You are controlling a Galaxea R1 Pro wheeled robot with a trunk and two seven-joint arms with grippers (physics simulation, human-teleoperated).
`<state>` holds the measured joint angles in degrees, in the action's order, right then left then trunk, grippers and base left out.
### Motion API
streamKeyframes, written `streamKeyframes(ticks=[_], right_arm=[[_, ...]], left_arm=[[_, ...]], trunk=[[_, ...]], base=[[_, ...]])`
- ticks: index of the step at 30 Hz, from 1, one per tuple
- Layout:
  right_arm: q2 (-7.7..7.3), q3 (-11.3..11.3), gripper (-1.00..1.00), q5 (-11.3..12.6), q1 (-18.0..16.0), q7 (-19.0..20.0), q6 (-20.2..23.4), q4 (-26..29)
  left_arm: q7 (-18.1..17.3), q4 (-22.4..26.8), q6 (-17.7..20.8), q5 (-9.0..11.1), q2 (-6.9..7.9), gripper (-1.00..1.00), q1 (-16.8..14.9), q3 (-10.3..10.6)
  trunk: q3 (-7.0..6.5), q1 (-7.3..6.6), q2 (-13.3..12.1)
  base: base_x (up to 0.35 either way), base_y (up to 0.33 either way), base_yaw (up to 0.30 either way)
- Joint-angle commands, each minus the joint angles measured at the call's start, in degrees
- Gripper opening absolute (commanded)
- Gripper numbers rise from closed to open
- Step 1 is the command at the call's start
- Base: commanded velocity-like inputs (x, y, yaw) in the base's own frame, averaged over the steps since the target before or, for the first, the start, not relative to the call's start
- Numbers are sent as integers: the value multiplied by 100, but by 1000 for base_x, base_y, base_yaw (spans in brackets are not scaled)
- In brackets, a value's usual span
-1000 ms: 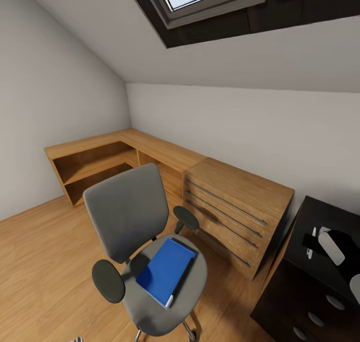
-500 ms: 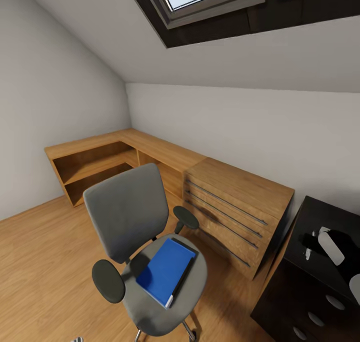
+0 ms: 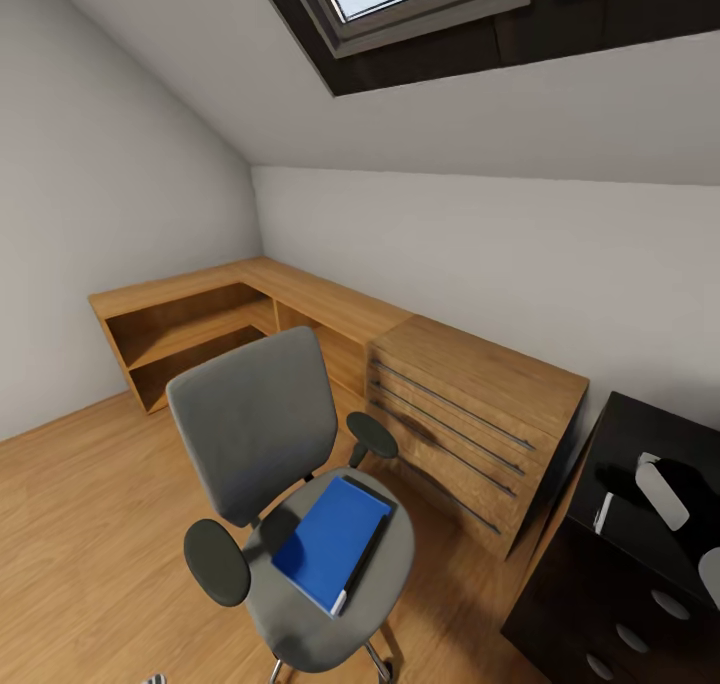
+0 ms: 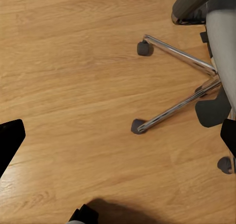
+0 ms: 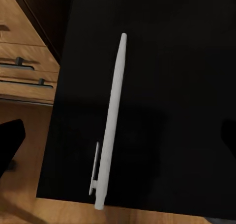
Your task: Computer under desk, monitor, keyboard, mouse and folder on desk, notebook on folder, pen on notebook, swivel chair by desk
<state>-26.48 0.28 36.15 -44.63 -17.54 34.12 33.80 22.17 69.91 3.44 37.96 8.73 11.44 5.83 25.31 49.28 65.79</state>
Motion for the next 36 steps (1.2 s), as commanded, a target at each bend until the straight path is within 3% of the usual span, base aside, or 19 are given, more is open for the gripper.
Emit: streamKeyframes(ticks=[1, 8, 18, 19, 21, 25, 26, 28, 30, 31, 36], right_arm=[[-3, 3, 100, 63, -2, -50, 17, 64], [15, 7, 100, 87, 14, -64, 92, 807], [313, 2, 100, 88, 193, -87, 399, 1675], [378, 0, 100, 87, 234, -93, 438, 1773], [660, -6, 100, 60, 374, -114, 493, 2067], [911, -14, 100, 34, 584, -138, 509, 2414], [1149, -42, 100, 9, 929, -289, 506, 2880], [1393, -141, 100, 2, 1224, -579, 493, 3332], [1594, -313, 100, -5, 1470, -911, 476, 3621], [1739, -532, 100, -8, 1698, -1213, 452, 3778], [1874, -1207, 100, -11, 2114, -1568, 121, 3872]], left_arm=[[42, 14, 17, 28, 6, 100, 0, 16], [39, 14, 17, 28, 6, 100, 0, 23], [33, 14, 17, 36, 6, 100, 0, 23], [33, 14, 17, 36, 6, 100, 0, 23], [33, 14, 17, 45, 6, 100, -1, 23], [39, 8, 17, 51, 6, 100, -1, 23], [40, 6, 20, 54, 8, 100, -1, 23], [41, 6, 28, 54, 12, 100, -1, 28], [37, 6, 36, 54, 14, 100, -1, 29], [35, 5, 41, 50, 11, 100, -1, 29], [22, 5, 57, 39, 10, 100, 0, 31]], trunk=[[5, 1, 4], [5, 1, 4], [5, 1, 4], [5, 1, 4], [5, 1, 4], [5, 1, 4], [5, 1, 4], [5, 1, 4], [5, 1, 4], [5, 1, 4], [5, 1, 4]], base=[[0, 0, 0], [0, 0, 0], [0, 0, 0], [0, 0, 0], [0, 0, 0], [0, 0, 1], [0, 0, 84], [0, 0, 141], [0, 0, 189], [0, 0, 211], [0, 0, 163]])
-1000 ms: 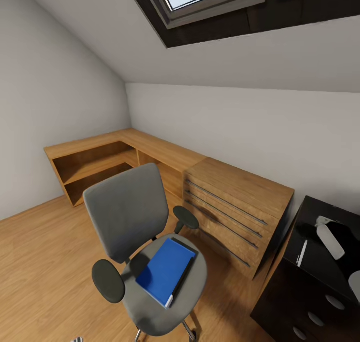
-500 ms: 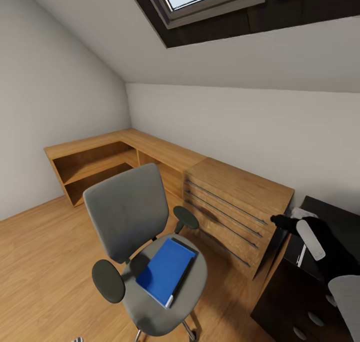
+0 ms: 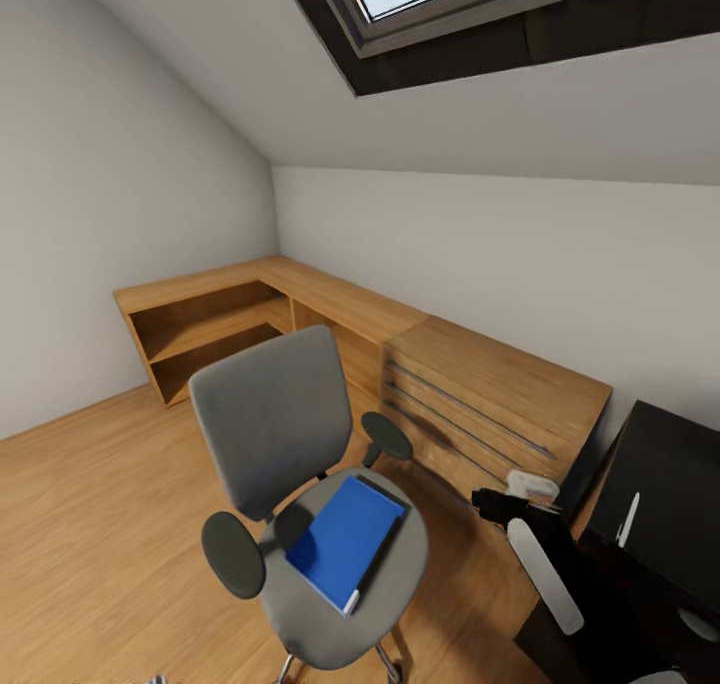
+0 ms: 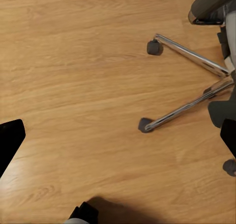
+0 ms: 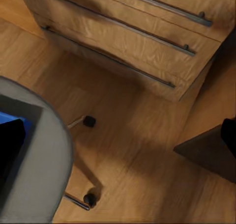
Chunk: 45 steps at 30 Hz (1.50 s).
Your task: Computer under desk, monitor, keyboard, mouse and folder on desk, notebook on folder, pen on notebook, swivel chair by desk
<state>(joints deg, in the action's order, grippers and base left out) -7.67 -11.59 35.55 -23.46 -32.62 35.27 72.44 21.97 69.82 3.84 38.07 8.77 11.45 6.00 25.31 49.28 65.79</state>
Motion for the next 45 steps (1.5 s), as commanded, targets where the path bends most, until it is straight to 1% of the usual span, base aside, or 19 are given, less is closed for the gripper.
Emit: streamKeyframes(ticks=[1, 2, 3, 5, 7, 8, 9, 11, 12, 14, 15, 17, 18, 19, 20, 28, 36, 41, 45], right_arm=[[-3, -310, 100, 4, 181, -98, -168, 29], [-3, -397, 100, -20, 240, -107, -220, 34], [-4, -543, 100, -75, 347, -118, -311, 33], [0, -661, 100, -137, 446, -123, -400, 22], [14, -954, 100, -295, 661, -127, -635, -39], [13, -1045, 100, -341, 713, -126, -723, -67], [5, -1222, 100, -427, 801, -124, -936, -124], [-15, -1434, 100, -532, 912, -121, -1456, -329], [-13, -1584, 100, -580, 979, -112, -2151, -934], [-14, -1599, 100, -574, 988, -54, -2309, -1164], [-9, -1610, 100, -563, 997, 154, -2657, -1553], [2, -1618, 100, -563, 1008, 324, -2999, -1877], [13, -1626, 100, -564, 1015, 437, -3263, -2161], [38, -1632, 100, -570, 1024, 538, -3602, -2506], [65, -1628, 100, -576, 1030, 625, -4531, -3028], [72, -1627, 100, -576, 1032, 626, -4668, -3115], [76, -1627, 100, -594, 1031, 620, -5074, -3359], [74, -1627, 100, -588, 1035, 618, -5132, -3391], [72, -1621, 100, -579, 1034, 617, -5146, -3399]], left_arm=[[37, 14, 19, 23, 9, 100, 0, 12], [35, 14, 19, 21, 11, 100, 1, 11], [32, 14, 19, 20, 14, 100, 0, 8], [30, 14, 20, 19, 16, 100, 1, 4], [25, 14, 16, 17, 24, 100, -1, 0], [26, 14, 15, 17, 25, 100, -1, 0], [26, 14, 14, 17, 26, 100, 0, -1], [26, 14, 12, 17, 24, 100, -1, -2], [13, 18, 2, 18, 28, 100, -1, -8], [13, 20, 0, 19, 24, 100, 0, -10], [17, 21, -1, 19, 19, 100, 0, -10], [27, 22, -1, 18, 16, 100, 0, -11], [36, 22, -3, 18, 14, 100, -1, -9], [49, 22, -4, 19, 10, 100, -2, -6], [61, 15, 0, 49, 3, 100, -2, 4], [62, 14, 3, 52, 2, 100, 0, 6], [62, 14, 3, 52, -1, 100, -1, 12], [62, 14, 3, 52, 1, 100, -2, 14], [62, 14, 3, 52, 0, 100, -1, 15]], trunk=[[5, 1, 4], [5, 1, 4], [5, 1, 4], [5, 1, 4], [5, 1, 4], [5, 1, 4], [5, 1, 4], [5, 1, 4], [5, 1, 4], [5, 1, 4], [5, 1, 4], [5, 1, 4], [5, 1, 4], [5, 1, 4], [5, 1, 4], [5, 1, 4], [22, 1, 4], [39, 1, 4], [46, 1, 4]], base=[[0, 0, 48], [0, 0, 38], [0, 0, 24], [0, 0, 18], [0, 0, 8], [0, 0, 5], [0, 0, 3], [0, 0, 2], [0, 0, 0], [0, 0, 0], [0, 0, 0], [0, 0, 0], [0, 0, 0], [0, 0, 70], [0, 0, 267], [0, 0, 275], [0, 0, 271], [0, 0, 256], [0, 0, 115]])
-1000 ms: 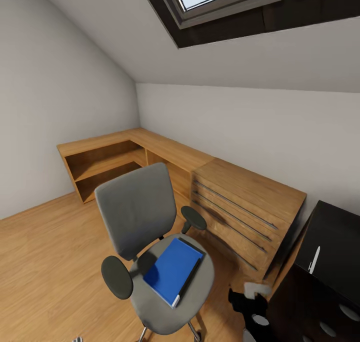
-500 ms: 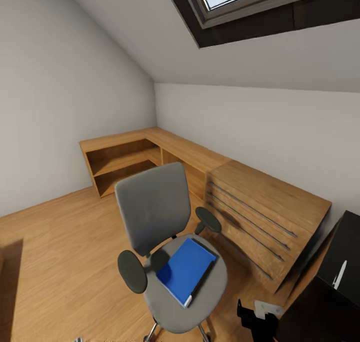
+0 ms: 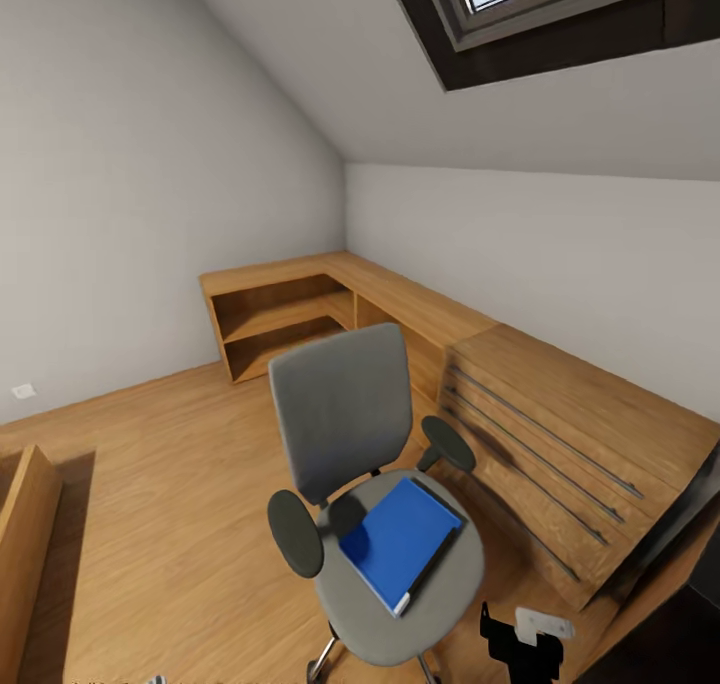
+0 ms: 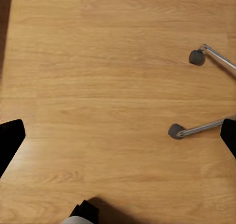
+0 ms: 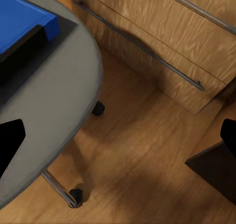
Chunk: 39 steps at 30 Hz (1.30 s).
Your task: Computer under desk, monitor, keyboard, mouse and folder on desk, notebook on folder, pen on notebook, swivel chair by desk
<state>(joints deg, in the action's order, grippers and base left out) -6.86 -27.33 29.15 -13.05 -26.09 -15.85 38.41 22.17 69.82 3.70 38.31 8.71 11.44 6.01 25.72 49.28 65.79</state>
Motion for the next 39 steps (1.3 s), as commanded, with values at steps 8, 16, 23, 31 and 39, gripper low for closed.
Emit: streamKeyframes(ticks=[8, 16, 23, 31, 39], right_arm=[[-16, -40, 100, 55, -10, -36, -41, 4], [-8, -44, 100, 47, -7, -45, -159, -4], [-8, -49, 100, 47, -9, -45, -198, -16], [-14, -47, 100, 47, -9, -41, -200, -18], [-17, -45, 100, 41, -5, -37, -213, -68]], left_arm=[[42, -40, 11, 28, 0, 100, -1, 14], [42, -58, 8, 27, -1, 100, -1, 14], [17, -95, 11, 15, -160, 100, 1, 18], [6, -84, 11, -3, -213, 100, 1, 24], [13, 147, 1, -8, -226, 100, 2, 31]], trunk=[[6, 1, 4], [6, 1, 4], [6, 1, 4], [6, 1, 4], [78, 88, 164]], base=[[0, 0, 10], [0, 0, 203], [0, 0, 265], [0, 0, 213], [0, 0, 16]])
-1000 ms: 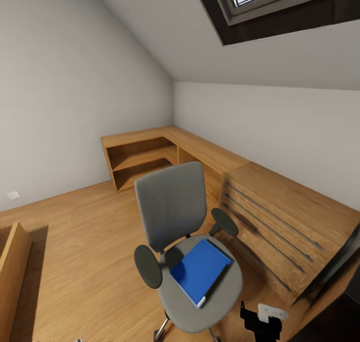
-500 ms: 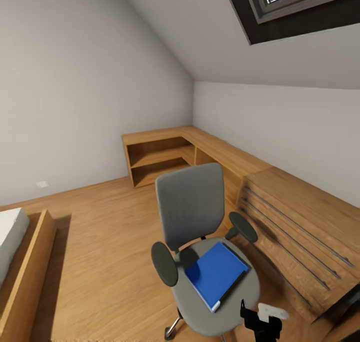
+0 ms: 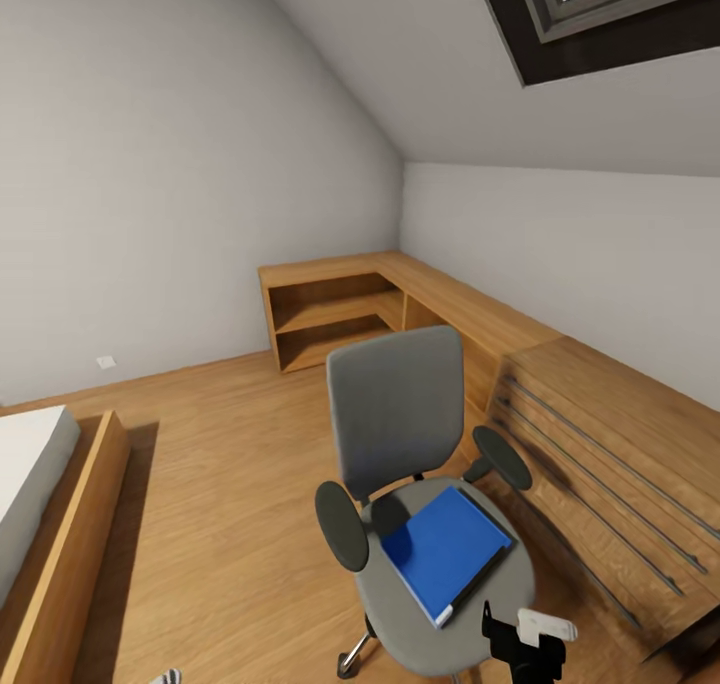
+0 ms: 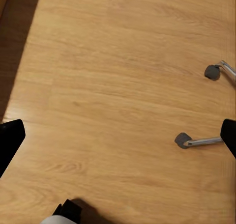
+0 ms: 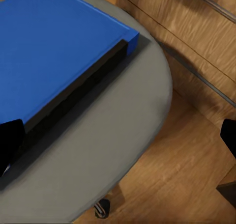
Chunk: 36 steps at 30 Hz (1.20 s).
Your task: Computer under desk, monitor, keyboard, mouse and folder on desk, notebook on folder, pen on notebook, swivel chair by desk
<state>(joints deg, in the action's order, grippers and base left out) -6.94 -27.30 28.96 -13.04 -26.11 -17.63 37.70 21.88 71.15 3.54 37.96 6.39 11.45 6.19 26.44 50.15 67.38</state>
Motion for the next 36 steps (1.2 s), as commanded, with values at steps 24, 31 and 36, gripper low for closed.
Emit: streamKeyframes(ticks=[24, 31, 36], right_arm=[[0, -48, 100, 112, -8, -49, -282, -17], [-13, -40, 100, 120, -10, -83, -565, -16], [-84, -18, 100, 111, 73, -112, -575, 247]], left_arm=[[53, 4, 24, 36, -15, 100, -2, 27], [53, -4, 24, 36, -15, 100, -2, 23], [53, -5, 24, 36, -18, 100, -2, 28]], trunk=[[436, 528, 968], [562, 682, 1249], [652, 792, 1449]], base=[[0, 0, 0], [0, 0, 0], [0, 0, 0]])
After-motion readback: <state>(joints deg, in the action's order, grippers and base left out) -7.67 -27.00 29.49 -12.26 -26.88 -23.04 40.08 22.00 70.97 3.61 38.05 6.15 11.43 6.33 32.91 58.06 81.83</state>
